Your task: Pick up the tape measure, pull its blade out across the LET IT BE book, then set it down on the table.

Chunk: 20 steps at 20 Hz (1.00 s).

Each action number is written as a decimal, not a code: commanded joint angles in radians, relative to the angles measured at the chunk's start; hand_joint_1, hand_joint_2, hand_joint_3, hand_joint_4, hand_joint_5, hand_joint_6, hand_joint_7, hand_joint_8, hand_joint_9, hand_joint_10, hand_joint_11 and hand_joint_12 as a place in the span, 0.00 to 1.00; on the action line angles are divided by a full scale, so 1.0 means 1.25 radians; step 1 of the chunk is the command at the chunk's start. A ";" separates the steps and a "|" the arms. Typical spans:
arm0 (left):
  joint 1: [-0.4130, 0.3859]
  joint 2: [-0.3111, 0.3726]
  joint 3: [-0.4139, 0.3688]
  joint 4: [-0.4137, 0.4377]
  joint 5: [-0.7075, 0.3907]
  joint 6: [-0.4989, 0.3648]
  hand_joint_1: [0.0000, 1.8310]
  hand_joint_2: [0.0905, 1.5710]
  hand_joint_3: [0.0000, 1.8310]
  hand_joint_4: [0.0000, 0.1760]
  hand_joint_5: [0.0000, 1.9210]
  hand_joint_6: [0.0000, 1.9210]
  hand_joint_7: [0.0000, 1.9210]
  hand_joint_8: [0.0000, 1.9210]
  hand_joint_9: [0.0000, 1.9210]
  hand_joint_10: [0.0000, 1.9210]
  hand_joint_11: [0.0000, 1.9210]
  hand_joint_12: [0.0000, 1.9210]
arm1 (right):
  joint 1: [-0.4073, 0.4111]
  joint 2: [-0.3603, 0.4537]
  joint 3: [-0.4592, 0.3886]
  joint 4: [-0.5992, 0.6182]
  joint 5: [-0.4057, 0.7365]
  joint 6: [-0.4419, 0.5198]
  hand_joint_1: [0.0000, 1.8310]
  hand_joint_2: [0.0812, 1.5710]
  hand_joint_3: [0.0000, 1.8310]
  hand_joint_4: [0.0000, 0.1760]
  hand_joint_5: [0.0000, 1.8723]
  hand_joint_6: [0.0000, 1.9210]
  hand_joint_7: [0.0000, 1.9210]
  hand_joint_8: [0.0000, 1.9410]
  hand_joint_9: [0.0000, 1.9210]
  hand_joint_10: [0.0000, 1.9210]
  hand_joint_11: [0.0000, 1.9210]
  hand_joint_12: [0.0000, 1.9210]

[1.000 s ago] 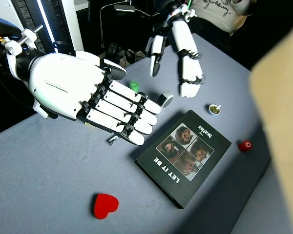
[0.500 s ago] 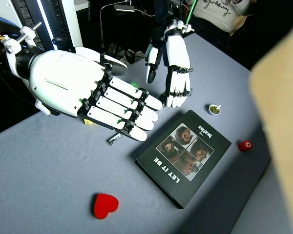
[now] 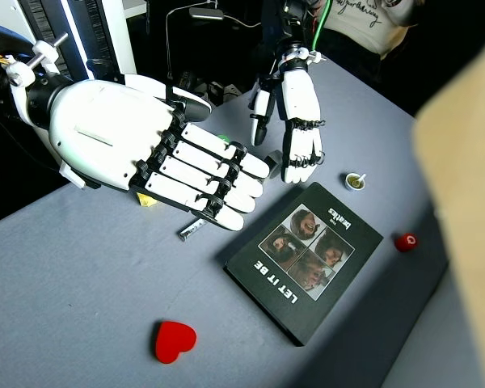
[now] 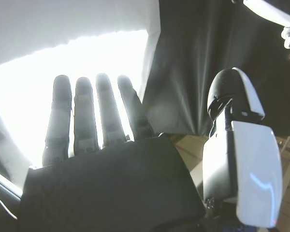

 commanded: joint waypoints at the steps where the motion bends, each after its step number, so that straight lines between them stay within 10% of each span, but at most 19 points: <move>1: -0.005 -0.006 0.001 0.018 -0.080 0.005 0.65 0.65 0.00 0.00 0.16 0.00 0.14 0.00 0.13 0.00 0.00 0.38 | 0.012 0.003 -0.005 -0.052 0.073 0.009 0.02 0.68 0.00 0.00 0.02 0.00 0.04 0.00 0.03 0.00 0.00 0.17; 20: 0.048 -0.052 0.039 0.004 -0.105 0.064 0.66 0.65 0.00 0.00 0.16 0.00 0.15 0.00 0.12 0.00 0.00 0.37 | 0.010 0.003 -0.010 -0.072 0.081 0.012 0.02 0.68 0.00 0.00 0.02 0.00 0.04 0.00 0.03 0.00 0.00 0.18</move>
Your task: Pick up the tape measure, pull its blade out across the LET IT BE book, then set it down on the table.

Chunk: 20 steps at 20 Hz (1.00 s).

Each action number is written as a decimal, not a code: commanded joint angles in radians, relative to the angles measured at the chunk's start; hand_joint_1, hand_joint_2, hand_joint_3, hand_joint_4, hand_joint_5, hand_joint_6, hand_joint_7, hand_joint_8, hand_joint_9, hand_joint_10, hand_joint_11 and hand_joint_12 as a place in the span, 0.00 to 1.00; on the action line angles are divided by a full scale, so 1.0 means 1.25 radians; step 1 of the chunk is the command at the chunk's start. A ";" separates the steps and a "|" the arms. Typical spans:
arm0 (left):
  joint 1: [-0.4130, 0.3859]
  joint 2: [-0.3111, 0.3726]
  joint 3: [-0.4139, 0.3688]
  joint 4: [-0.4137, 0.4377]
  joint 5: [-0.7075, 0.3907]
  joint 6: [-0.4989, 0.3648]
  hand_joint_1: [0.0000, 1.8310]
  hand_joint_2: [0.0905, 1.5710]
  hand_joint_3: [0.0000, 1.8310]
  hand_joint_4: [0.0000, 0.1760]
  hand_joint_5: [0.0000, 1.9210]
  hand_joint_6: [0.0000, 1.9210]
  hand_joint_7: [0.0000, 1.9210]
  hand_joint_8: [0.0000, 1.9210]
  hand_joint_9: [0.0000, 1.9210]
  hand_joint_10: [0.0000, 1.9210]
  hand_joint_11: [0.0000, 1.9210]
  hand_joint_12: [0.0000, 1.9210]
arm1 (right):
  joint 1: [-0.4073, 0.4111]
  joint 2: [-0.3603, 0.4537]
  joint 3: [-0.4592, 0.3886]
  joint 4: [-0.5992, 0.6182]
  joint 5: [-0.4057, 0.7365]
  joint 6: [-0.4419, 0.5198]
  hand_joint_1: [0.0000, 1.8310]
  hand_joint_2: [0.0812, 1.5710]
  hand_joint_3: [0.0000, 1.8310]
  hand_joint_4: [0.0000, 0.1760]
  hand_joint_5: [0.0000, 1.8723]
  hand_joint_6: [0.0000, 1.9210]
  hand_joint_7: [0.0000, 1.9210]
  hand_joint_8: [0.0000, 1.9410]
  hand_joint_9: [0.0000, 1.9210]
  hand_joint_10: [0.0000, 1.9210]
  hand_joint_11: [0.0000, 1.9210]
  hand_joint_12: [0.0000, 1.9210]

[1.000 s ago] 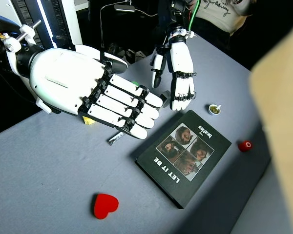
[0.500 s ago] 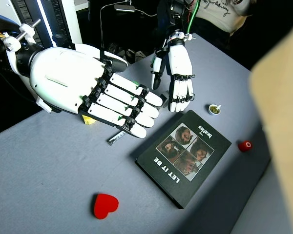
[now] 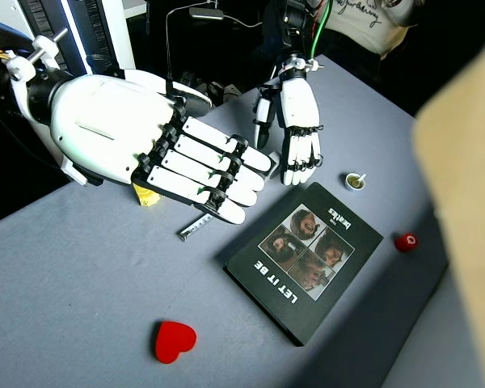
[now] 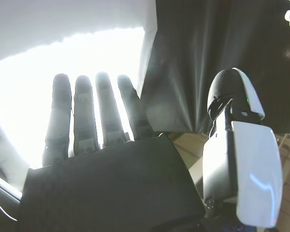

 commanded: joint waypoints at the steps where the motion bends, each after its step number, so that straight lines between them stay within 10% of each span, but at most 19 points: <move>1: -0.004 -0.006 0.001 0.012 -0.083 0.009 0.66 0.65 0.00 0.00 0.16 0.00 0.15 0.00 0.12 0.00 0.00 0.37 | 0.009 0.003 -0.005 -0.050 0.075 0.006 0.02 0.68 0.00 0.00 0.02 0.00 0.04 0.00 0.03 0.00 0.00 0.18; 20: -0.026 -0.034 0.021 -0.036 -0.104 0.132 0.67 0.65 0.00 0.00 0.16 0.00 0.15 0.00 0.13 0.00 0.00 0.38 | 0.006 0.003 -0.009 -0.065 0.075 0.010 0.03 0.68 0.00 0.00 0.03 0.00 0.05 0.00 0.04 0.00 0.00 0.21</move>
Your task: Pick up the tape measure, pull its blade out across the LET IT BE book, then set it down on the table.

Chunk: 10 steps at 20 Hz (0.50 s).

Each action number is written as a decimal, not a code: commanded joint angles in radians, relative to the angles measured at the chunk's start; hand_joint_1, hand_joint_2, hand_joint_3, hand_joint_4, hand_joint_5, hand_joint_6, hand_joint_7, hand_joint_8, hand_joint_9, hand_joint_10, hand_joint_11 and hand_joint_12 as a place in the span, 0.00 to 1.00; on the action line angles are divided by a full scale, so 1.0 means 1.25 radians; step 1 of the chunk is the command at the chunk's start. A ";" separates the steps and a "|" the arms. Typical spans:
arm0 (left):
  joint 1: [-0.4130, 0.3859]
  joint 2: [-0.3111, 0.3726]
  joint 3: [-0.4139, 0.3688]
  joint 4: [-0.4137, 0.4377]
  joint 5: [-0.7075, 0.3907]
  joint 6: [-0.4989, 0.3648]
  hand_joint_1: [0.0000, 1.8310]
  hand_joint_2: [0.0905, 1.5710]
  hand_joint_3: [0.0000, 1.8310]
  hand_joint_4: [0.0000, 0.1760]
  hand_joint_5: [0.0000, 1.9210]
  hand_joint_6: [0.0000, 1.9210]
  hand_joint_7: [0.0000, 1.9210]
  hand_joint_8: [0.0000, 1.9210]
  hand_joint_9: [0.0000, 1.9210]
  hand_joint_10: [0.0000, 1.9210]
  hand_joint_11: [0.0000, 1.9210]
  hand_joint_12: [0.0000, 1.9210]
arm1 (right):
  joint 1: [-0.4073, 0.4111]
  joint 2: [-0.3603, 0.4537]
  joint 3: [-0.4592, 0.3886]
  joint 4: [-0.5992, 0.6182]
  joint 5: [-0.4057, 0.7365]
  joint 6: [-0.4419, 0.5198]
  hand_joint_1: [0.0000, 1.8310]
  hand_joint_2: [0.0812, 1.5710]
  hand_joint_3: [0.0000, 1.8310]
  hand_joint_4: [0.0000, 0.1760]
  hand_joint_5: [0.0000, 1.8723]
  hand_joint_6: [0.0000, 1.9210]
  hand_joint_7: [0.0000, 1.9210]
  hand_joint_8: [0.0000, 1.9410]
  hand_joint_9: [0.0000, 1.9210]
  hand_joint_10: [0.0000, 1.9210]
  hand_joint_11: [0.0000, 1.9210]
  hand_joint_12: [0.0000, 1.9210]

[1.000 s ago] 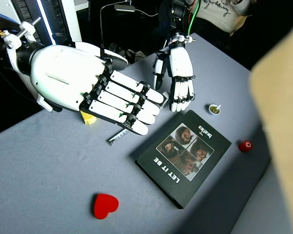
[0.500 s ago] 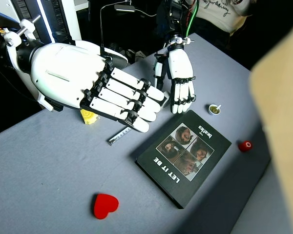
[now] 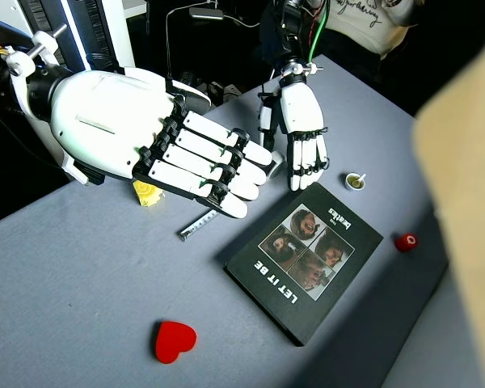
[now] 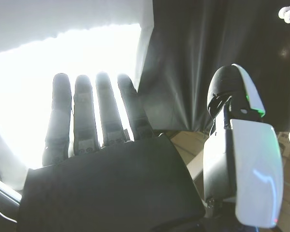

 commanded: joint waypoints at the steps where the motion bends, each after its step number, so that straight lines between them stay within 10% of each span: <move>1: -0.009 -0.003 0.002 0.028 -0.079 -0.001 0.67 0.65 0.00 0.00 0.16 0.00 0.15 0.00 0.13 0.00 0.00 0.38 | 0.006 0.002 -0.005 -0.053 0.074 0.007 0.03 0.68 0.00 0.00 0.03 0.00 0.05 0.00 0.04 0.00 0.00 0.21; 6: -0.018 -0.006 0.003 0.032 -0.069 0.024 0.67 0.66 0.00 0.00 0.20 0.00 0.19 0.00 0.18 0.01 0.04 0.39 | 0.005 0.003 -0.006 -0.053 0.075 0.007 0.03 0.68 0.00 0.00 0.02 0.00 0.05 0.00 0.03 0.00 0.00 0.21; 10: -0.019 -0.008 0.003 0.032 -0.069 0.037 0.66 0.69 0.00 0.00 0.39 0.00 0.44 0.01 0.46 0.02 0.33 0.36 | 0.003 0.003 -0.006 -0.058 0.075 0.007 0.03 0.68 0.00 0.00 0.02 0.00 0.05 0.00 0.03 0.00 0.00 0.20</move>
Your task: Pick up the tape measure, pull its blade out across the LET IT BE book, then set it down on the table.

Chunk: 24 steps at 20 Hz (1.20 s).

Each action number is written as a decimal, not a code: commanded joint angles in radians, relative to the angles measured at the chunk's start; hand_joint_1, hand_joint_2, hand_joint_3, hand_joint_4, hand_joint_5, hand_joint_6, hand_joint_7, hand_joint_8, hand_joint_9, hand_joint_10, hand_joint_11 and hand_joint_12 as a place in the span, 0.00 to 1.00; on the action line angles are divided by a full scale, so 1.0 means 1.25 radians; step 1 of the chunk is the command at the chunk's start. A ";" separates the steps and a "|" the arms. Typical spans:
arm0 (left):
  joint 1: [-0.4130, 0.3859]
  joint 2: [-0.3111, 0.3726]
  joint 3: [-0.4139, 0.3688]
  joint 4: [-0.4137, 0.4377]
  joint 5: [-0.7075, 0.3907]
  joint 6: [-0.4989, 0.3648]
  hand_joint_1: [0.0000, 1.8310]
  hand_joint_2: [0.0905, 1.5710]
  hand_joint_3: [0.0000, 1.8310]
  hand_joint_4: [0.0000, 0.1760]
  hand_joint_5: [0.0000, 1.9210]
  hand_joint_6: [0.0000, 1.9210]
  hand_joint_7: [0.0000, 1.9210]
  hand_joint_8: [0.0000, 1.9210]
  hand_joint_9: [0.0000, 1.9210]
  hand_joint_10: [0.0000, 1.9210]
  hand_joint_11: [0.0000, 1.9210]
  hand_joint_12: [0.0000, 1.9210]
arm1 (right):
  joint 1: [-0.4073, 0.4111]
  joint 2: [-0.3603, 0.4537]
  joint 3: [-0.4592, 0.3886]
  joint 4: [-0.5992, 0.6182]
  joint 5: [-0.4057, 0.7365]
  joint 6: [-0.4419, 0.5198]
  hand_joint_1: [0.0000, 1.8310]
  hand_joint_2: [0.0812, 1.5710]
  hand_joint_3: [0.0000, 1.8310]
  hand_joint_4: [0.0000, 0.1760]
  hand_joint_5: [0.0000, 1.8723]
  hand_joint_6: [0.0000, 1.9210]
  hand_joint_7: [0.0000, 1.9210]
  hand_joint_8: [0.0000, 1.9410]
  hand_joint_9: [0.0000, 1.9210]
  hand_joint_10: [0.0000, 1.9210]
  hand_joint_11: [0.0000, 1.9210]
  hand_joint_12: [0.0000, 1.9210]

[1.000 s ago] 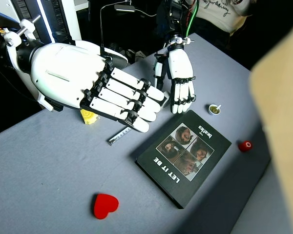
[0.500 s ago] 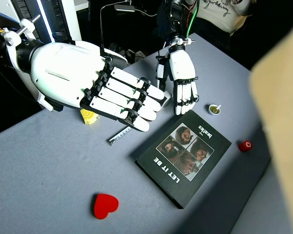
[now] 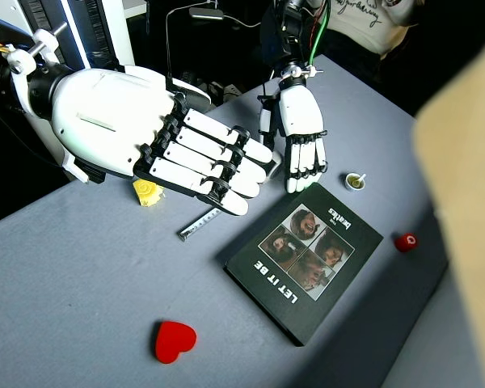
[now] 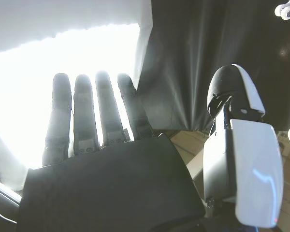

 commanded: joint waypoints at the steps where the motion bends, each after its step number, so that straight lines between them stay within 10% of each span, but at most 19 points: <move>1: -0.011 -0.006 0.002 0.022 -0.078 0.002 0.74 0.70 0.00 0.00 0.42 0.38 0.52 0.38 0.50 0.52 0.40 0.44 | 0.002 0.003 -0.005 -0.057 0.075 0.007 0.03 0.68 0.00 0.00 0.01 0.00 0.05 0.00 0.03 0.00 0.00 0.20; 2: -0.011 -0.008 0.003 0.022 -0.079 0.002 0.74 0.72 0.00 0.00 0.40 0.49 0.50 0.52 0.44 0.69 0.43 0.50 | 0.001 0.004 -0.005 -0.058 0.075 0.007 0.03 0.68 0.00 0.00 0.02 0.00 0.05 0.00 0.04 0.00 0.00 0.22; 18: -0.072 0.018 -0.005 -0.023 -0.040 0.000 0.75 0.69 0.00 0.00 0.51 0.39 0.53 0.51 0.45 0.69 0.43 0.61 | 0.018 -0.001 0.001 -0.018 0.030 -0.057 0.03 0.68 0.00 0.00 0.03 0.00 0.05 0.00 0.04 0.00 0.00 0.25; 24: -0.152 0.053 -0.023 -0.135 -0.016 0.040 0.75 0.69 0.00 0.00 0.51 0.39 0.53 0.52 0.46 0.69 0.43 0.61 | 0.119 -0.088 0.043 0.131 0.061 -0.260 0.34 0.67 0.00 0.00 0.08 0.01 0.08 0.00 0.07 0.00 0.00 0.36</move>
